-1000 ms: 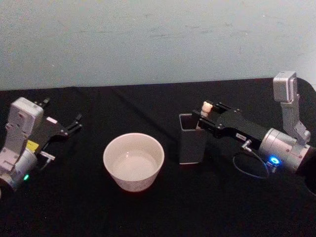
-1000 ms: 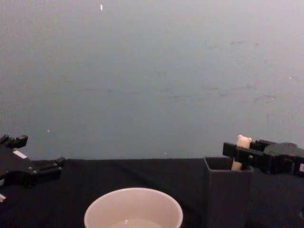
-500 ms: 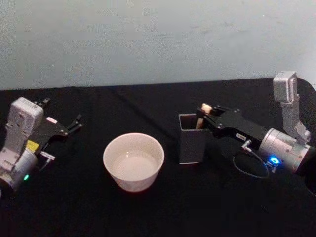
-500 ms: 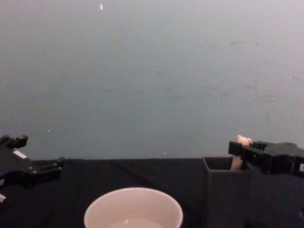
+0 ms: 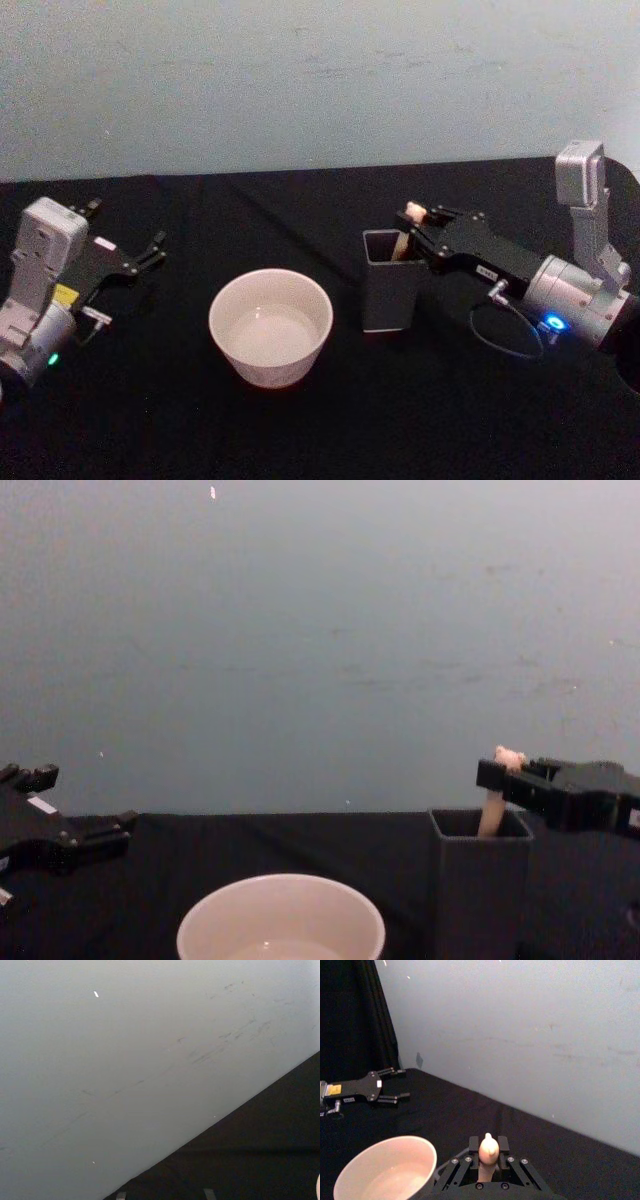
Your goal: Pick up the stirring spoon with one hand, stir inside the cup, then place it back in its original position.
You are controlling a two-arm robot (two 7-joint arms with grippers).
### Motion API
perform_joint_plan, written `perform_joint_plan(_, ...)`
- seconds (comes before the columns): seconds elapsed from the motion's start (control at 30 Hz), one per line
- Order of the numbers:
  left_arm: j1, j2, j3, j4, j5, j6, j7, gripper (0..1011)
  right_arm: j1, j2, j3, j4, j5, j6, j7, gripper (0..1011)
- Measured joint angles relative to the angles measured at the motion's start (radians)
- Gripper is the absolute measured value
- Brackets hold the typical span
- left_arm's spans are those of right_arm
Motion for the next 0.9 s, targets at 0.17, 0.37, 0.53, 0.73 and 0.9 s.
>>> perform_joint_plan(0.17,0.0,0.0,0.0,0.0,0.0,0.0,0.0,1001,-0.001,0.004,0.01,-0.04,-0.023,-0.029,-0.007,214)
perform_joint_plan(0.37,0.0,0.0,0.0,0.0,0.0,0.0,0.0,1002,-0.001,0.012,0.024,-0.082,-0.032,-0.048,-0.001,214)
perform_joint_plan(0.53,0.0,0.0,0.0,0.0,0.0,0.0,0.0,1001,-0.004,0.025,0.038,-0.125,-0.033,-0.057,0.005,214)
perform_joint_plan(0.73,0.0,0.0,0.0,0.0,0.0,0.0,0.0,1001,-0.006,0.038,0.057,-0.165,-0.029,-0.059,0.006,214)
perform_joint_plan(0.9,0.0,0.0,0.0,0.0,0.0,0.0,0.0,1001,-0.009,0.046,0.071,-0.191,-0.018,-0.064,0.007,214)
